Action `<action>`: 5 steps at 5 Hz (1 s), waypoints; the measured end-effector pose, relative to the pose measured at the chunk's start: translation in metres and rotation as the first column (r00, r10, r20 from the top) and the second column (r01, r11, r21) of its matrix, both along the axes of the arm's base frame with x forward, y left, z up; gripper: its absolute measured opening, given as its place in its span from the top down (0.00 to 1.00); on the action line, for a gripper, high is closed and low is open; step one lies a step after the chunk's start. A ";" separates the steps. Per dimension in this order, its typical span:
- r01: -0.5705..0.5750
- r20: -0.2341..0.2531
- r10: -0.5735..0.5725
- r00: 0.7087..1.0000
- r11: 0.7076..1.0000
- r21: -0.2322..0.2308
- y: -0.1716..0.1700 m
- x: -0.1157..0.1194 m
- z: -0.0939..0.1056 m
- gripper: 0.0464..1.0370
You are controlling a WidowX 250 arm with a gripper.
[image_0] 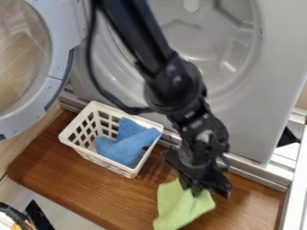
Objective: Put the green cloth inside the washing machine
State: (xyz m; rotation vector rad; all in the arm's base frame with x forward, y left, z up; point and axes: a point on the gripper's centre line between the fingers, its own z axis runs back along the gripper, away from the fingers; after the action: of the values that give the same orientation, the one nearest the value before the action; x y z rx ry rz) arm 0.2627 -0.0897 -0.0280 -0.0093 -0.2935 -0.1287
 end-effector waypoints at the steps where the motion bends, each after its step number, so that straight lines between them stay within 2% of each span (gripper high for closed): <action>1: -0.024 0.093 0.026 0.995 0.999 -0.024 0.011 0.012 0.020 0.95; 2: -0.060 0.160 0.065 0.985 0.998 -0.034 0.028 0.025 0.036 0.95; 3: -0.058 0.265 0.064 0.962 0.998 -0.031 0.037 0.039 0.057 0.95; 4: -0.055 0.313 0.052 0.948 0.998 0.003 0.042 0.043 0.070 0.95; 5: -0.058 0.374 0.054 0.926 0.998 0.000 0.045 0.046 0.087 0.95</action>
State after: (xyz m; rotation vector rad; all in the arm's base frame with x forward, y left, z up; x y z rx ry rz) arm 0.3090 -0.0444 0.0588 0.0350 -0.6754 -0.0741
